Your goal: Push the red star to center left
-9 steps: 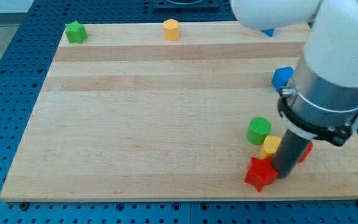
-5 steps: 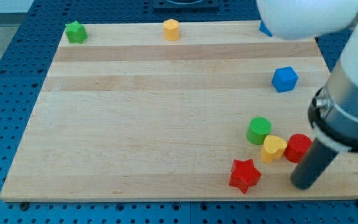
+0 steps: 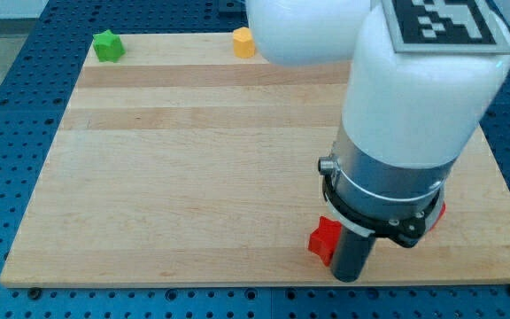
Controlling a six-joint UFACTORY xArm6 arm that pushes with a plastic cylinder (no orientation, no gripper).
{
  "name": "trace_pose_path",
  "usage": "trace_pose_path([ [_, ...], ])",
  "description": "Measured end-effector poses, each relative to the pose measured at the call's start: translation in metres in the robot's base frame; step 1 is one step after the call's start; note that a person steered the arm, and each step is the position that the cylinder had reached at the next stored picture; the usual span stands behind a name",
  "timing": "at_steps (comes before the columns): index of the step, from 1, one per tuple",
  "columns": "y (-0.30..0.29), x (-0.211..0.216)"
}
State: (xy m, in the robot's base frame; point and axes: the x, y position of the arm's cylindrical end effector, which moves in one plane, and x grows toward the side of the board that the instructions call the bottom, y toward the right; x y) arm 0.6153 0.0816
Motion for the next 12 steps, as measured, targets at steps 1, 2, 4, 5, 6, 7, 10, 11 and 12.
trace_pose_path([
  [1,0.000,-0.017],
  [2,-0.004,-0.029],
  [4,-0.028,-0.051],
  [5,-0.044,-0.077],
  [6,-0.044,-0.123],
  [7,-0.048,-0.155],
  [10,-0.056,-0.149],
  [11,-0.050,-0.133],
  [12,-0.050,-0.126],
])
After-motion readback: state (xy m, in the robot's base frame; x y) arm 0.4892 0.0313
